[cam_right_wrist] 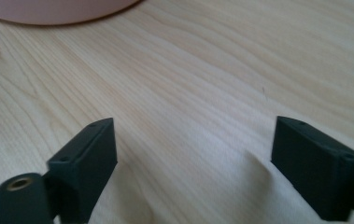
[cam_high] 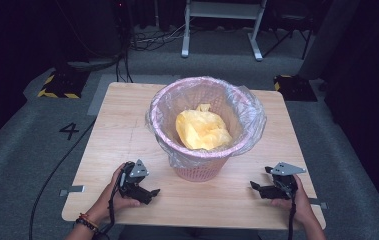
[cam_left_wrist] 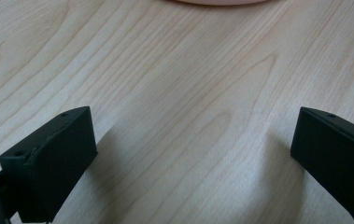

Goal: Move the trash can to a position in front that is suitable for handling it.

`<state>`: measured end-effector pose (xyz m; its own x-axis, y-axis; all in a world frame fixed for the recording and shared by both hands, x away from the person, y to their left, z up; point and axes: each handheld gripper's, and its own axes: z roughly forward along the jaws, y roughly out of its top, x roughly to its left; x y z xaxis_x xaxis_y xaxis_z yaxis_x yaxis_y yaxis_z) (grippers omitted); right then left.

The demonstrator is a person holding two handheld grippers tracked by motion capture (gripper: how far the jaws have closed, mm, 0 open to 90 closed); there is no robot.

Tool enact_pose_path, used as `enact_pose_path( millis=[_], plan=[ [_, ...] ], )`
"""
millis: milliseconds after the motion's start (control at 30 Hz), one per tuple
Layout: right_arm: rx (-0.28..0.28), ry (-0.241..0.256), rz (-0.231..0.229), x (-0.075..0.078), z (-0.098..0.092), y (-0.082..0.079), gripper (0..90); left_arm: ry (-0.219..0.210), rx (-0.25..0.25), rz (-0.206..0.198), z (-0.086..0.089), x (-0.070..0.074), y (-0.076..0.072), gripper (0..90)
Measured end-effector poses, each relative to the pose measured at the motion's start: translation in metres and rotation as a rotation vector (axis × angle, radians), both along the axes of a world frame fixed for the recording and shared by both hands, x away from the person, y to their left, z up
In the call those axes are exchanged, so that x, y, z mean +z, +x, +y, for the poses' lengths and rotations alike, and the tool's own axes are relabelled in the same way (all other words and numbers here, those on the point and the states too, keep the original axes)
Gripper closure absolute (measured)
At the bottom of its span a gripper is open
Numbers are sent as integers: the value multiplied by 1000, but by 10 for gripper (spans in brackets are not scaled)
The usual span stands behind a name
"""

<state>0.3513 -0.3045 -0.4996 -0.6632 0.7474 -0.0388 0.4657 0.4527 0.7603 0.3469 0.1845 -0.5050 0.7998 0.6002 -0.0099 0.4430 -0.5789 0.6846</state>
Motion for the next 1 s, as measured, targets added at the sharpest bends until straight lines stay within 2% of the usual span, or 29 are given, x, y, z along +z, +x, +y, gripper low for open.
enact_pose_path(
  millis=[167,300,400,467,533,733,867,900,933,1000],
  plan=[
    [43,4,-33,6,16,12,199,0,-26,-2,-4,0,9,2],
    [94,54,-43,14,31,26,189,2,-70,-2,-7,0,21,3],
    [172,117,-23,17,39,37,172,2,-86,-4,-9,0,30,4],
    [196,142,-12,17,44,44,153,3,-101,-4,-11,0,35,4],
    [214,129,-27,18,51,47,155,3,-114,-5,-13,0,39,4],
    [257,138,-52,17,67,51,155,-3,-154,-4,-24,0,52,3],
    [310,154,-54,19,77,50,155,3,-217,-4,-32,1,63,4],
    [325,151,-54,19,80,50,156,-8,-217,0,-35,0,65,3],
    [336,143,-52,19,82,49,153,1,-229,-1,-37,1,67,2],
    [353,154,-42,18,84,47,155,-17,-230,-1,-42,0,69,4]
  ],
)
